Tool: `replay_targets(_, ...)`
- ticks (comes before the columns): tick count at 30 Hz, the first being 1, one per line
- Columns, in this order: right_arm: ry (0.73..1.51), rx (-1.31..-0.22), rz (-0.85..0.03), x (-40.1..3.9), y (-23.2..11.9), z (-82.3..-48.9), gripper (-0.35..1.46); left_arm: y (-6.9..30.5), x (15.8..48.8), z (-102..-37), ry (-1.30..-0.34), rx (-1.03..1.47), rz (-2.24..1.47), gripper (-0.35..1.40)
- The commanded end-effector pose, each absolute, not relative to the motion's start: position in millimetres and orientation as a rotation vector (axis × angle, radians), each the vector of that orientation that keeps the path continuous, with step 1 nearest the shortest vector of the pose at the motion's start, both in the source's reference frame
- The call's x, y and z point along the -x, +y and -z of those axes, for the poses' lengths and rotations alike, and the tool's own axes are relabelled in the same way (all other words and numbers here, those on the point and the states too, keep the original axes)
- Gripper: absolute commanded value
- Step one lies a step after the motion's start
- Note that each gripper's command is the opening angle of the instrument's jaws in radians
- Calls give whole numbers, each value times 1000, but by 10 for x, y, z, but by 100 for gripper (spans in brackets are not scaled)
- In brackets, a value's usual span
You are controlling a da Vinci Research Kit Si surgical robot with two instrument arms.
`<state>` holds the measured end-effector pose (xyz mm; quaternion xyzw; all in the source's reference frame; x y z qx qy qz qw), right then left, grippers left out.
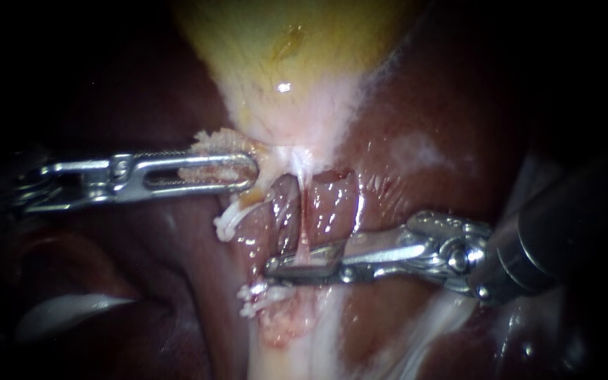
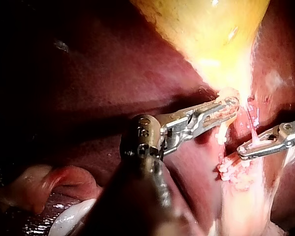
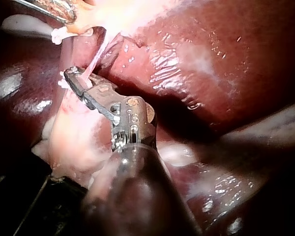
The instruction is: Going back second clip right tube
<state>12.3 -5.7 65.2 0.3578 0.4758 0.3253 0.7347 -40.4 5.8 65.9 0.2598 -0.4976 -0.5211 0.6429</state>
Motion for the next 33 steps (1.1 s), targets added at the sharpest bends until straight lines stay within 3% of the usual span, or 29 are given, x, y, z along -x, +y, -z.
replay_targets(1,1046,-787,-714,-122,-57,-652,-35,58,404,-658,-1134,-594,1186,-35)
replay_targets(8,1046,-787,-712,-120,-58,-652,-35,58,403,-658,-1134,-594,1185,-35)
replay_targets(9,1047,-796,-707,-120,-59,-652,-27,58,403,-658,-1134,-594,1185,-35)
replay_targets(12,1072,-743,-623,-120,-59,-653,24,58,403,-658,-1134,-594,1185,-35)
replay_targets(15,1084,-728,-605,-122,-59,-655,44,58,403,-658,-1134,-594,1185,-35)
replay_targets(26,1110,-688,-561,-128,-71,-672,50,57,403,-659,-1134,-594,1185,-35)
replay_targets(33,1145,-745,-521,-125,-81,-666,50,57,401,-659,-1134,-594,1184,-35)
